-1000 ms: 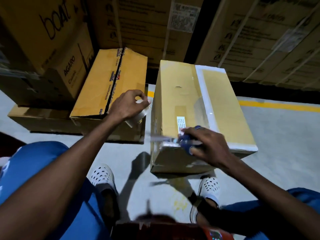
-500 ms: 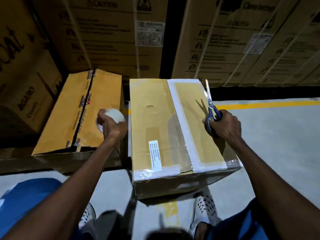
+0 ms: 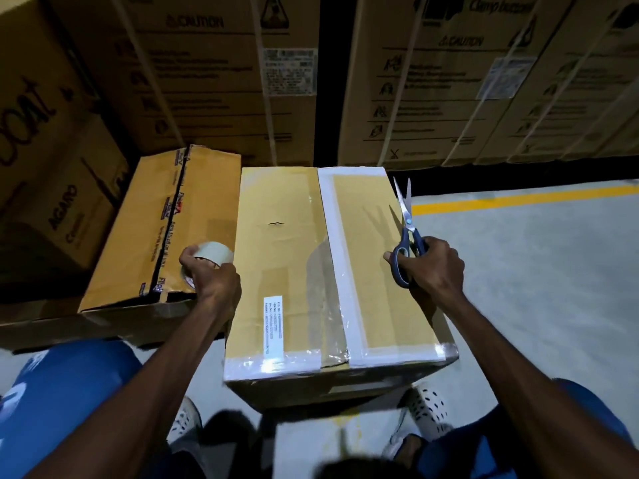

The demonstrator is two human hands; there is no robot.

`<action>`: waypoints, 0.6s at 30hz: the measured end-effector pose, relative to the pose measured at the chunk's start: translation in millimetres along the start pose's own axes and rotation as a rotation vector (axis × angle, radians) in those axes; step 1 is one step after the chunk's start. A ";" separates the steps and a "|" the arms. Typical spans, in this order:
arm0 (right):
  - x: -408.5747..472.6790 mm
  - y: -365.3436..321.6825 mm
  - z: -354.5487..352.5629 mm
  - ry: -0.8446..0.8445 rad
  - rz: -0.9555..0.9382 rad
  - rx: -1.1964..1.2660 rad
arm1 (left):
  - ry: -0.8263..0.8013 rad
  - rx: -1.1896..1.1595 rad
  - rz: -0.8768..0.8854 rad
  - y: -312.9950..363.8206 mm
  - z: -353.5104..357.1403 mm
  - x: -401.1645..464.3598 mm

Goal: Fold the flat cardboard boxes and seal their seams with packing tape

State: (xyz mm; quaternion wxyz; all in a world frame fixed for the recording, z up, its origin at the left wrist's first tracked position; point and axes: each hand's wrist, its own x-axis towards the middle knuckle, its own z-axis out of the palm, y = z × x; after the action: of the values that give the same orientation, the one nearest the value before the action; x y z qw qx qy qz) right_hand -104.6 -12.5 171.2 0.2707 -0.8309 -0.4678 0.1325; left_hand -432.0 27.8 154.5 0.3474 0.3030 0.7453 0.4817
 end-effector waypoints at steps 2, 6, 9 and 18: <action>-18.0 -1.4 -4.0 -0.029 -0.015 -0.017 | -0.012 0.015 -0.009 -6.1 -16.7 -7.8; -54.4 -5.7 -20.2 -0.088 -0.050 -0.054 | -0.027 -0.029 -0.057 -20.8 -51.6 -19.5; -81.7 -0.3 -29.1 -0.173 -0.027 -0.107 | -0.113 0.027 -0.055 -39.9 -75.6 -25.9; -90.8 10.9 -35.6 -0.089 -0.149 -0.213 | -0.211 -0.053 -0.043 -23.2 -101.5 -17.4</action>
State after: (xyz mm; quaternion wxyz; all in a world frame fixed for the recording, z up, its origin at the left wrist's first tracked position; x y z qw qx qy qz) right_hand -127.9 -105.6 191.1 0.1692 -0.8111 -0.5512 0.0984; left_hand -506.9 -45.6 166.9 0.4423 0.3268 0.6977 0.4591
